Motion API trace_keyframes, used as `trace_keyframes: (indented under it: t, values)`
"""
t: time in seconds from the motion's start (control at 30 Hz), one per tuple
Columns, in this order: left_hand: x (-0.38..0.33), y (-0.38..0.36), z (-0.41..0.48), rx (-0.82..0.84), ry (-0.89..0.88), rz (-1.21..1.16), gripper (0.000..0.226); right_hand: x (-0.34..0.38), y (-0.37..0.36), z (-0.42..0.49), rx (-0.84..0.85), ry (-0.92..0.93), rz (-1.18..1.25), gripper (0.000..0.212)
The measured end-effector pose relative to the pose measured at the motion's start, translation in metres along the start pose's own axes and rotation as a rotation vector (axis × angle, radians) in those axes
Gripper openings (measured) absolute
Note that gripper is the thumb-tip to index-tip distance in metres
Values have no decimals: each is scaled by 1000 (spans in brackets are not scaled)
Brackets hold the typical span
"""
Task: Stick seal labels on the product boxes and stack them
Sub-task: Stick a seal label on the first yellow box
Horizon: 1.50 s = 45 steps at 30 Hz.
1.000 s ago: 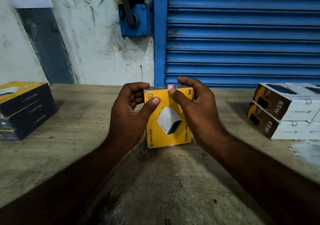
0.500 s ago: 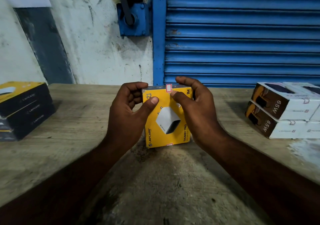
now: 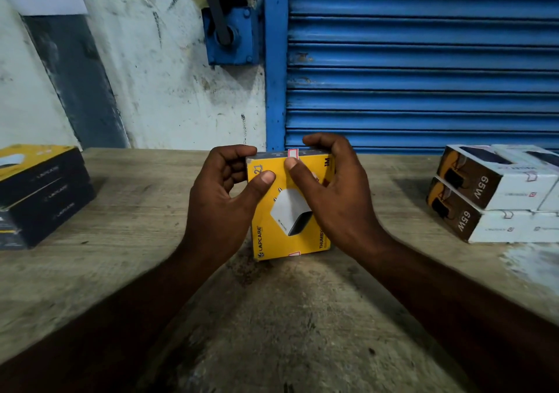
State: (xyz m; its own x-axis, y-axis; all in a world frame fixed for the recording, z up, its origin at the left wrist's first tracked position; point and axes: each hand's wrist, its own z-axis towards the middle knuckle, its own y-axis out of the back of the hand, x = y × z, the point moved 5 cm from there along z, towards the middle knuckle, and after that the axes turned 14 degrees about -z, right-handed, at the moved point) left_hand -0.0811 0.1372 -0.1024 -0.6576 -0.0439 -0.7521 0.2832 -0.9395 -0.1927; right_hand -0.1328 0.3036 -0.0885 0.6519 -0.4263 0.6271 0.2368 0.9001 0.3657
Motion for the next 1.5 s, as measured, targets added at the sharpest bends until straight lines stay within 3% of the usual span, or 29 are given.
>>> trace_keyframes:
  t: [0.3, 0.47, 0.6, 0.87, 1.33, 1.5]
  values:
    - [2, 0, 0, -47, 29, 53, 29, -7, 5, 7, 142, -52, 197, 24]
    - [-2, -15, -5, -172, 10, 75, 49, 3, 3, 1, 105, 36, 202, 27]
    - [-11, -24, -12, -203, -65, 133, 46, 7, 3, -3, 68, 51, 196, 24]
    - [-11, -25, -13, -116, -66, 162, 34, 5, 3, -3, 33, -3, 171, 26]
    - [0, -12, -9, -40, 20, 2, 42, 1, 4, -2, 70, -23, 221, 20]
    - [0, -15, -10, -13, 32, -7, 39, 12, 11, -5, -15, 166, 82, 34]
